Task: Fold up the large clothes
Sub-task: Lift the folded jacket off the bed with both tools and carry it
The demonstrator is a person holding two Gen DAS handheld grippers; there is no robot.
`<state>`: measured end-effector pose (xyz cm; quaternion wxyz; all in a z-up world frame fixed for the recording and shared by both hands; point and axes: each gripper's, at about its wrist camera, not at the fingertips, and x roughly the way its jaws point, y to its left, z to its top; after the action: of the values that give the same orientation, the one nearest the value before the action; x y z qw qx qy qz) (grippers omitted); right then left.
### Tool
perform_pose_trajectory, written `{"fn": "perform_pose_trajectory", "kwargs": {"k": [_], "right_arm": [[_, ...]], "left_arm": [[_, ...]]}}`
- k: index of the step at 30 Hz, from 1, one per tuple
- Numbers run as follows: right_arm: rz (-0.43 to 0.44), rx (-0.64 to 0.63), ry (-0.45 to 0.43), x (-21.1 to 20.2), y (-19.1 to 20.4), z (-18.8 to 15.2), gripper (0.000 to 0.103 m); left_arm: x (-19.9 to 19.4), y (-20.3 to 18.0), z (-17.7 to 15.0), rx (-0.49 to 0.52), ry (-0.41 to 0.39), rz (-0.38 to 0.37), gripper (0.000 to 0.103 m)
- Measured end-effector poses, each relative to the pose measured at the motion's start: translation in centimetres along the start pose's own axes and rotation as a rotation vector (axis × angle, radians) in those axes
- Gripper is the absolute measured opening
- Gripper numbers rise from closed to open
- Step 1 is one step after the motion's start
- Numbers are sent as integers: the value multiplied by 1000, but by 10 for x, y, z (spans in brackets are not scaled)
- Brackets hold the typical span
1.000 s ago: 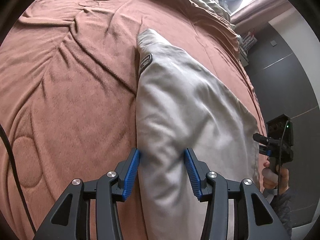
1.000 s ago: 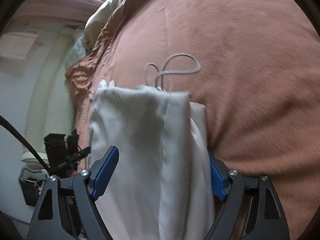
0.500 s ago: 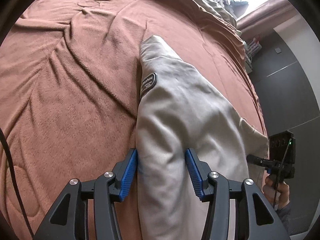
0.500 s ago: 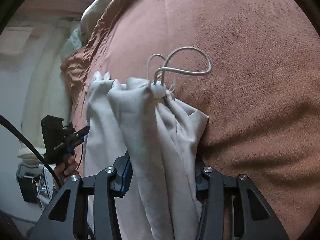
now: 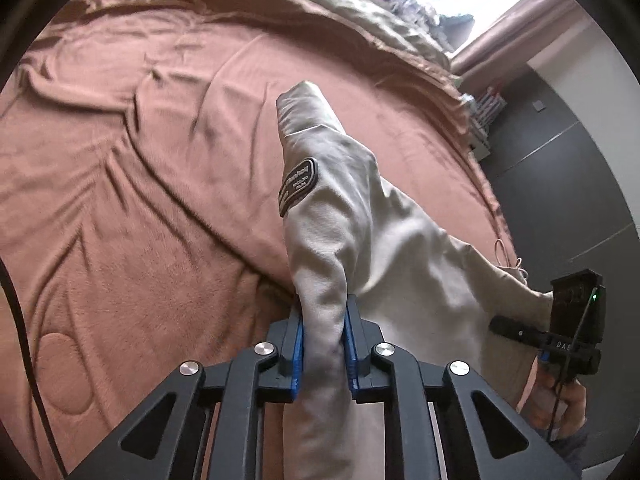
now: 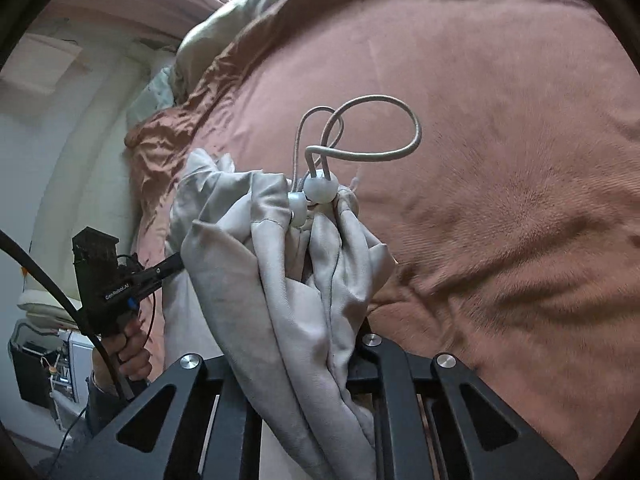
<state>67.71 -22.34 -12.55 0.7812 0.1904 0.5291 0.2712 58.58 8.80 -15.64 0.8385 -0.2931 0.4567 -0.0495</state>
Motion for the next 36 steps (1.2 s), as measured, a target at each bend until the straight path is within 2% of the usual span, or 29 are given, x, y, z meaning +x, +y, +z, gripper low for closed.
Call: {"fn": "perform_pose_trajectory", "kwargs": {"k": [7,14,17,28,36], "right_arm": [[15,-37,-114,-51,36,-45,8],[18,-93,-200,-105,69,-105,8],[21,-109,-235,-136,71,-138,8],[2,-137,-332,-219,85,-236,8],[-11,-213,-419,-287,128,-301,7]], "left_arm": [[-56,-37,-9,49,-88,-48,16],[-115,-70,-31,95,-165,-83,15],[-138,-82,-44,107,-194,-102,15],[-212,-122,-108,170,-275,-145,14],[-266,-148,-153,193,-340,-182,14]]}}
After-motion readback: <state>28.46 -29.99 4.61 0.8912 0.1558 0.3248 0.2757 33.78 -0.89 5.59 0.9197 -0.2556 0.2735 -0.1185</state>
